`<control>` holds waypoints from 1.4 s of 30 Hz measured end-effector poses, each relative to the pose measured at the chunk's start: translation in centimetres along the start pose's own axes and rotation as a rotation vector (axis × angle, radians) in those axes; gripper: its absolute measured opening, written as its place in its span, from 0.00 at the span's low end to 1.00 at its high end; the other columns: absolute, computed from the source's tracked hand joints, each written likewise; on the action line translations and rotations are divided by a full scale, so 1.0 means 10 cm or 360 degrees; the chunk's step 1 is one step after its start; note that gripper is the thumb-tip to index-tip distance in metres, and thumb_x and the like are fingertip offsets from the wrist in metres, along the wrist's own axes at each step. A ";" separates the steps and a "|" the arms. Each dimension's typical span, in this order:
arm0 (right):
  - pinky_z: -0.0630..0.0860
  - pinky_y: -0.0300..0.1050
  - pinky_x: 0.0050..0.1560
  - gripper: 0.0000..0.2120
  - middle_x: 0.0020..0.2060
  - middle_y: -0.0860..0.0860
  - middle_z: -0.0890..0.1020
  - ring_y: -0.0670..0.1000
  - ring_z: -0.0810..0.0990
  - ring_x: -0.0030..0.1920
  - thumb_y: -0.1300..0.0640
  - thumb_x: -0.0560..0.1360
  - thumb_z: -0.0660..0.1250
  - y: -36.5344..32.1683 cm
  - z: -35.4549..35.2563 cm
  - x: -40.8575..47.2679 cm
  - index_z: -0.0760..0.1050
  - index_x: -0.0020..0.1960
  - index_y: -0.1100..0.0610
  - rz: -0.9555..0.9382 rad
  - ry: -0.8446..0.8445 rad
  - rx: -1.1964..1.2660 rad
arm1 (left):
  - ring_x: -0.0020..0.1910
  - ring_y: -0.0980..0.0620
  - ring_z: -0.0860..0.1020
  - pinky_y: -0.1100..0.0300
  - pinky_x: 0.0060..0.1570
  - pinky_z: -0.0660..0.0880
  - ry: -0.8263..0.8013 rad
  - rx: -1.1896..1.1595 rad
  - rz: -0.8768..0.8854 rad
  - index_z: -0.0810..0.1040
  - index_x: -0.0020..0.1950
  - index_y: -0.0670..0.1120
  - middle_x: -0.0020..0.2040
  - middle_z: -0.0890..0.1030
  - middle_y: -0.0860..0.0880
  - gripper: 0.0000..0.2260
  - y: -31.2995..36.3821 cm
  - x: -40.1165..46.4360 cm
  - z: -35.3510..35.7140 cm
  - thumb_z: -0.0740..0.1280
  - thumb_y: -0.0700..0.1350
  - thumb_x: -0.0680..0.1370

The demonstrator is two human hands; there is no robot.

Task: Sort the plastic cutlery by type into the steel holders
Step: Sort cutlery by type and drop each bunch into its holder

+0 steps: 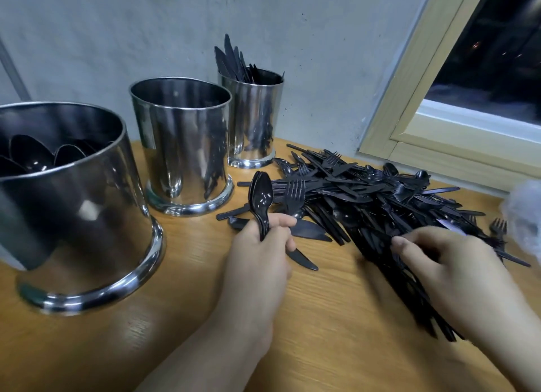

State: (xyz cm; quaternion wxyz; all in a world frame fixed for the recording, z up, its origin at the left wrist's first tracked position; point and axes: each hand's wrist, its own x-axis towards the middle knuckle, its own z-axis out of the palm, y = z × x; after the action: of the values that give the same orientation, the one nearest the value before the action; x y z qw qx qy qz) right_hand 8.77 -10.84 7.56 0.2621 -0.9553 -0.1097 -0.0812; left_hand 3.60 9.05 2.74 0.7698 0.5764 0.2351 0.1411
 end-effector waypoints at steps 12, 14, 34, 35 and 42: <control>0.60 0.37 0.26 0.16 0.25 0.50 0.72 0.47 0.65 0.26 0.50 0.78 0.66 -0.12 0.06 -0.39 0.79 0.32 0.49 0.0198 0.0003 0.0963 | 0.25 0.54 0.64 0.60 0.25 0.61 -0.0068 0.0020 -0.0038 0.82 0.49 0.49 0.36 0.76 0.52 0.15 -0.09 -0.15 0.24 0.65 0.60 0.80; 0.60 0.36 0.25 0.13 0.25 0.49 0.73 0.46 0.65 0.26 0.49 0.78 0.67 -0.14 0.12 -0.44 0.82 0.36 0.50 0.0206 -0.0057 0.1064 | 0.26 0.53 0.64 0.58 0.25 0.60 -0.0113 0.0018 -0.0024 0.81 0.48 0.48 0.36 0.75 0.50 0.20 -0.12 -0.18 0.32 0.65 0.65 0.77; 0.67 0.42 0.32 0.20 0.23 0.44 0.72 0.44 0.70 0.28 0.42 0.79 0.65 1.08 -0.39 -0.16 0.73 0.33 0.52 0.0118 0.0166 0.0278 | 0.28 0.47 0.72 0.52 0.27 0.71 -0.0560 -0.0063 0.0029 0.76 0.47 0.43 0.35 0.75 0.46 0.14 -0.36 -0.34 0.81 0.63 0.53 0.83; 0.69 0.42 0.35 0.17 0.26 0.43 0.75 0.43 0.73 0.31 0.44 0.79 0.66 1.24 -0.41 -0.11 0.76 0.36 0.51 0.0162 0.0240 0.0231 | 0.25 0.48 0.70 0.55 0.24 0.69 -0.0597 -0.0074 0.0021 0.76 0.46 0.44 0.35 0.75 0.46 0.16 -0.37 -0.23 0.84 0.65 0.56 0.82; 0.68 0.43 0.57 0.17 0.57 0.52 0.79 0.53 0.76 0.57 0.55 0.80 0.68 1.74 -0.36 0.28 0.76 0.68 0.53 0.0122 0.0479 -0.0057 | 0.18 0.52 0.63 0.65 0.23 0.62 -0.0624 -0.0021 0.0048 0.77 0.40 0.47 0.33 0.74 0.46 0.15 -0.48 -0.09 1.00 0.68 0.56 0.79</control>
State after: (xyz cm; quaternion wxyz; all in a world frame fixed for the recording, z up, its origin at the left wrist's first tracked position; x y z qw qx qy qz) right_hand 15.46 -26.81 2.85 0.2614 -0.9404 -0.0312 -0.2153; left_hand 7.86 -1.02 0.62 0.8024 0.5912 0.0711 0.0392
